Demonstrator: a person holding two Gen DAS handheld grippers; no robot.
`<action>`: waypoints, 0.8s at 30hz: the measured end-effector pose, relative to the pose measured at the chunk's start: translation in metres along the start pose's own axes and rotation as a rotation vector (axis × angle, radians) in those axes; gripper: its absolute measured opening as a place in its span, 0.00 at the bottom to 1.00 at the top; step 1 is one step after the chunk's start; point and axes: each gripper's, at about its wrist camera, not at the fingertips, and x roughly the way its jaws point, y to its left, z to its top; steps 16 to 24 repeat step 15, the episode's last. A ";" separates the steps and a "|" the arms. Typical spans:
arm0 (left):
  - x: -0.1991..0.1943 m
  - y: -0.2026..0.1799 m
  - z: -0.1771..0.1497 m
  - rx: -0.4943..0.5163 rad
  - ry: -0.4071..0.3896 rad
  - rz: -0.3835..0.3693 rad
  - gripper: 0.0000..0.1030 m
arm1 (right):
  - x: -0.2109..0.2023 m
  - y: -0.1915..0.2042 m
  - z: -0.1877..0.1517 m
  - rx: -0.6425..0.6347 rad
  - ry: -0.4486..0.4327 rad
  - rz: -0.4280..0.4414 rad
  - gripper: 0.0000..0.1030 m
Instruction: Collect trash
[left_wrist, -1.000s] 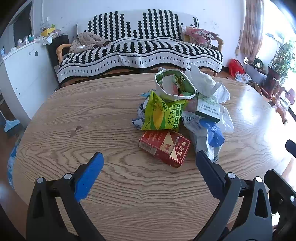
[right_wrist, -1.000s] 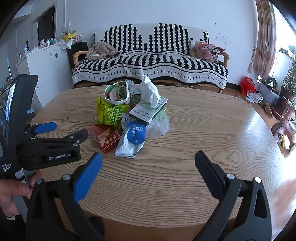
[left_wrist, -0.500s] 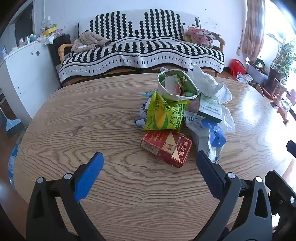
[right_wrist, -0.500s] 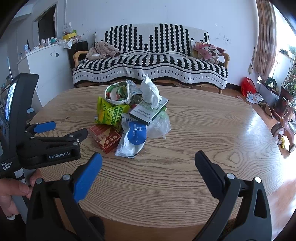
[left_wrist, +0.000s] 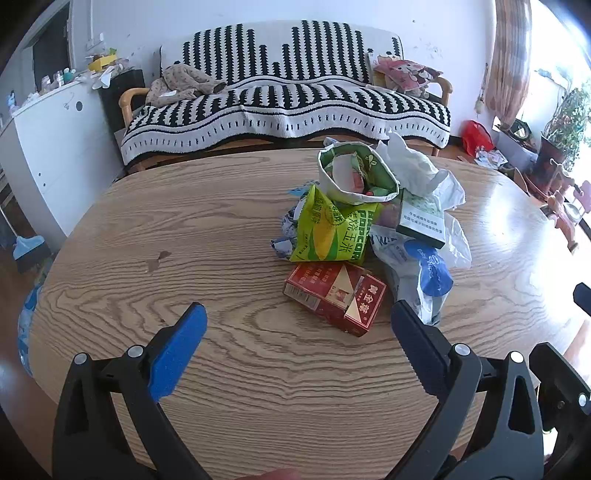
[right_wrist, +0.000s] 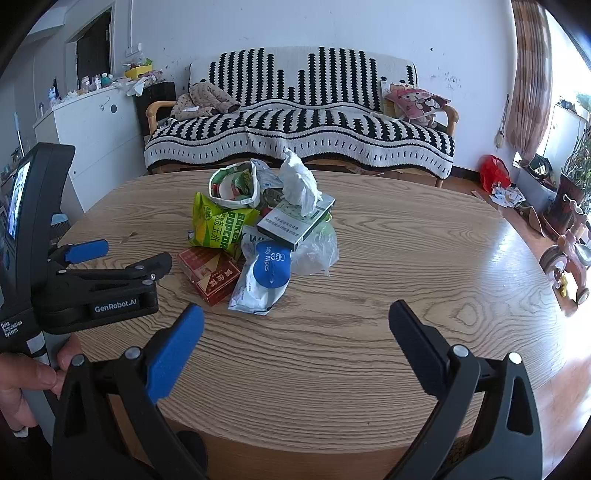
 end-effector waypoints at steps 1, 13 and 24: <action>0.000 0.000 0.000 -0.002 0.000 -0.001 0.94 | 0.000 0.000 0.000 0.000 0.000 0.001 0.94; -0.001 0.000 -0.001 -0.009 0.002 -0.003 0.94 | 0.000 0.000 0.000 -0.001 0.000 0.000 0.94; -0.002 0.001 -0.001 -0.011 -0.001 -0.004 0.94 | 0.000 0.000 0.000 -0.001 0.000 0.000 0.94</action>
